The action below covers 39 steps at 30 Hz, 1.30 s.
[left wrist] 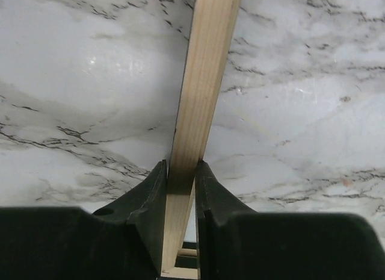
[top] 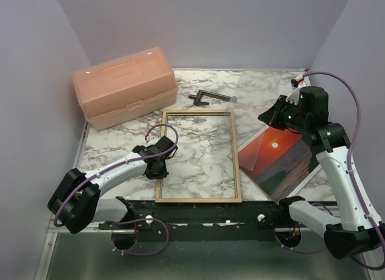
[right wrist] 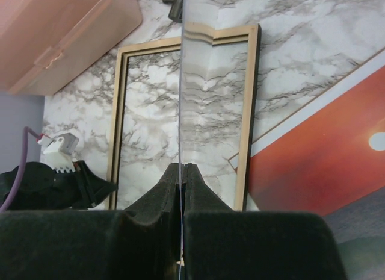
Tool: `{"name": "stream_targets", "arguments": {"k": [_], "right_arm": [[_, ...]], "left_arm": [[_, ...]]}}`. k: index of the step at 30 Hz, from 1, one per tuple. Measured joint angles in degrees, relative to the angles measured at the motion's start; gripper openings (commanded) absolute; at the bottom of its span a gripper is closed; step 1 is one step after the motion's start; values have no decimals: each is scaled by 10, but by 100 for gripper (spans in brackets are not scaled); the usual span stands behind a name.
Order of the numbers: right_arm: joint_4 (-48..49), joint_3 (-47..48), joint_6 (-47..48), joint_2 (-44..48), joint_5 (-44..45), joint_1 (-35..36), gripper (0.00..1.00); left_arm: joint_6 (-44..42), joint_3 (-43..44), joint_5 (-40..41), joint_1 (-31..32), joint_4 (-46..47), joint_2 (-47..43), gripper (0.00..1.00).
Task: Put the photo into the frame
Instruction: Adjust the photo frame at the center of the board.
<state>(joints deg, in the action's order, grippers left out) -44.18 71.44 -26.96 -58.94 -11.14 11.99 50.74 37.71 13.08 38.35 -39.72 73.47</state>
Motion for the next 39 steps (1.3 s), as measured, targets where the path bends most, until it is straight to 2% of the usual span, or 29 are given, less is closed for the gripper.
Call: {"name": "stream_targets", "arguments": {"k": [8, 18, 28, 39], "right_arm": [[45, -33, -2, 0, -88, 0, 1], [71, -46, -3, 0, -135, 0, 1], [87, -56, -6, -4, -154, 0, 1], [92, -65, -6, -18, -160, 0, 1]], "left_arm": [[35, -11, -16, 47, 0, -23, 4], [85, -11, -15, 120, -29, -29, 0], [89, -32, -16, 131, -43, -67, 0], [65, -38, -16, 136, -29, -64, 0]]}}
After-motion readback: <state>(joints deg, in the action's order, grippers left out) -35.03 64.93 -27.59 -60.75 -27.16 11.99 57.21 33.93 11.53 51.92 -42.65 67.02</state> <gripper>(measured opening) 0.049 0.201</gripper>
